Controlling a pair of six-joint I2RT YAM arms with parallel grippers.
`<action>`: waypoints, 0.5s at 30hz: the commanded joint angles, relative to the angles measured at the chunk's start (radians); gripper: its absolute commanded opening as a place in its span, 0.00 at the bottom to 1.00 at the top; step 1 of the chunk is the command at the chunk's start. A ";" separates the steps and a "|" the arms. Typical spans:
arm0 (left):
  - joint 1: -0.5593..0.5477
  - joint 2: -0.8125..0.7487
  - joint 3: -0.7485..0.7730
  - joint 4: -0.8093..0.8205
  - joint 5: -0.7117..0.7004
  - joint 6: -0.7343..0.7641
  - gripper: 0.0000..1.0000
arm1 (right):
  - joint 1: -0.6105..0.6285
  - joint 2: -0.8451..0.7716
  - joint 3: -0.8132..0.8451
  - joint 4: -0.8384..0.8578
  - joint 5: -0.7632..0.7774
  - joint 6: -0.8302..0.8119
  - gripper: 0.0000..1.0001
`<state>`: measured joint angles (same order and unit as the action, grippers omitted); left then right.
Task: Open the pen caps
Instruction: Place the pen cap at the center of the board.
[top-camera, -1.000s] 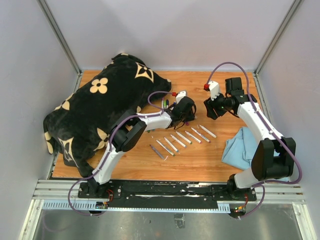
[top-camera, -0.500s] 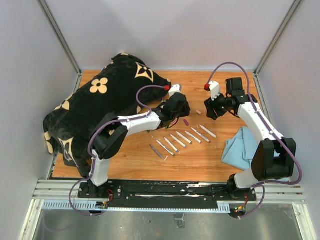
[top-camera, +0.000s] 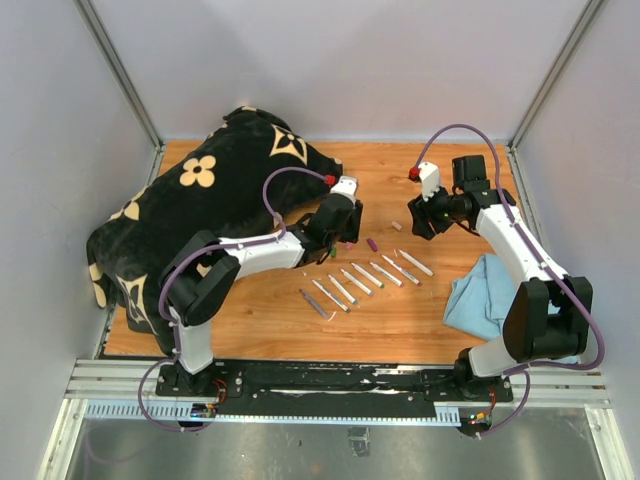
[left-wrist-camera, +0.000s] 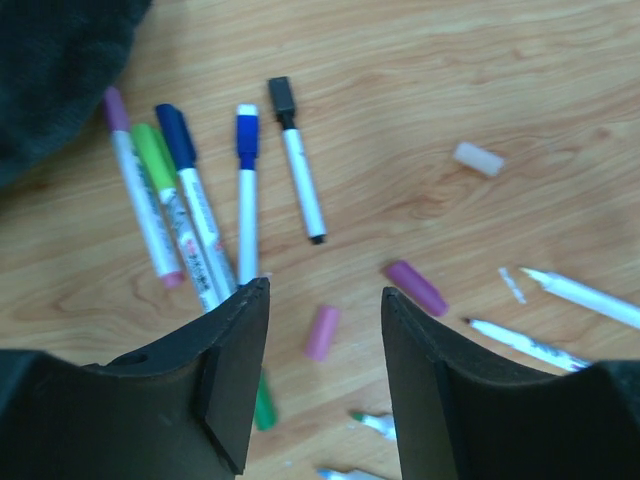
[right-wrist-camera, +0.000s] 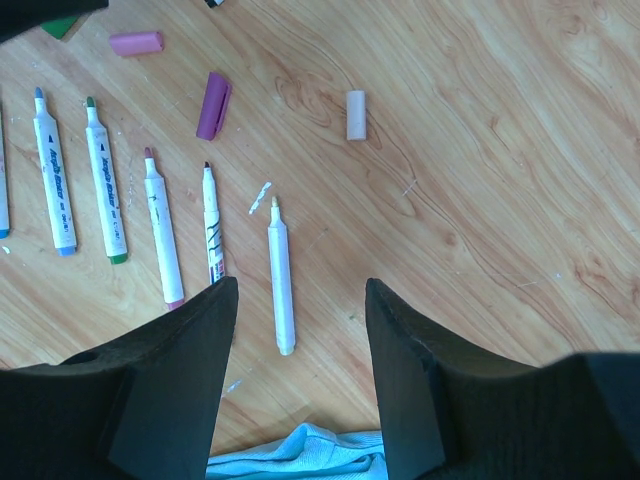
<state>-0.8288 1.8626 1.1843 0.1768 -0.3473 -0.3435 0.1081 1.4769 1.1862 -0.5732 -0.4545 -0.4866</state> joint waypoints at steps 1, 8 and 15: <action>0.064 -0.037 -0.024 -0.011 0.057 0.137 0.54 | -0.016 -0.018 -0.014 0.001 -0.028 0.010 0.55; 0.161 -0.009 0.003 -0.069 0.140 0.182 0.61 | -0.016 -0.012 -0.014 0.001 -0.030 0.010 0.55; 0.221 0.092 0.126 -0.192 0.127 0.215 0.49 | -0.015 -0.010 -0.015 0.000 -0.033 0.010 0.55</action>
<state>-0.6289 1.8977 1.2350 0.0597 -0.2321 -0.1719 0.1081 1.4769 1.1858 -0.5732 -0.4690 -0.4866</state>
